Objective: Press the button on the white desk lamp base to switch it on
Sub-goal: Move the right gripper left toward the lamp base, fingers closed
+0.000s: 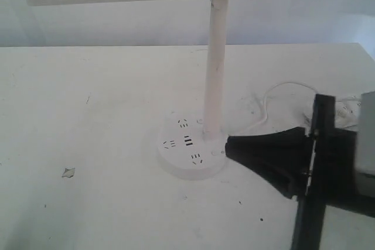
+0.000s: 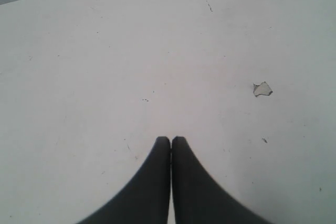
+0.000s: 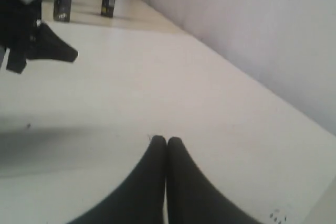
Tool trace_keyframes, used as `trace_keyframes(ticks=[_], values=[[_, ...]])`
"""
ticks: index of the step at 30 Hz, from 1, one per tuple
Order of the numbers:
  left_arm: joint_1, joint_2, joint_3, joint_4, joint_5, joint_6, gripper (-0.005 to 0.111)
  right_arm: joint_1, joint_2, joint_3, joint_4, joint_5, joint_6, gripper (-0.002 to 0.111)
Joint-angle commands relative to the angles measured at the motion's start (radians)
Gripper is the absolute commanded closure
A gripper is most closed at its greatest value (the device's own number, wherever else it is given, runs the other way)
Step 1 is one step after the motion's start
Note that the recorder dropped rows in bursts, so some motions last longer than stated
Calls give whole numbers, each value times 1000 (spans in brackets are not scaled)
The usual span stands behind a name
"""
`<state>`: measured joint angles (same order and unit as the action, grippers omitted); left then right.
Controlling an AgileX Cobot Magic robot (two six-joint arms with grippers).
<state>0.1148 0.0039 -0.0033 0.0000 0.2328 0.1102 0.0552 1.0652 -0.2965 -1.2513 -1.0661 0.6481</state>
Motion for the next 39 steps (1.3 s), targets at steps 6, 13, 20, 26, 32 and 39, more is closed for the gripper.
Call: trace_keyframes(ticks=[6,13,20,26,32,39], values=[[3,-4,3,-6,-1,-1,107,226,241,-46,472,348,-62,108],[3,-4,3,-6,-1,-1,107,286,433,-137,705,380,-57,108],[3,-4,3,-6,-1,-1,107,293,555,-199,705,485,22,108],[3,-4,3,-6,-1,-1,107,293,598,-242,709,528,82,108],[3,-4,3,-6,-1,-1,107,293,625,-277,693,623,124,108],[3,-4,3,-6,-1,-1,107,293,626,-307,697,651,124,108]])
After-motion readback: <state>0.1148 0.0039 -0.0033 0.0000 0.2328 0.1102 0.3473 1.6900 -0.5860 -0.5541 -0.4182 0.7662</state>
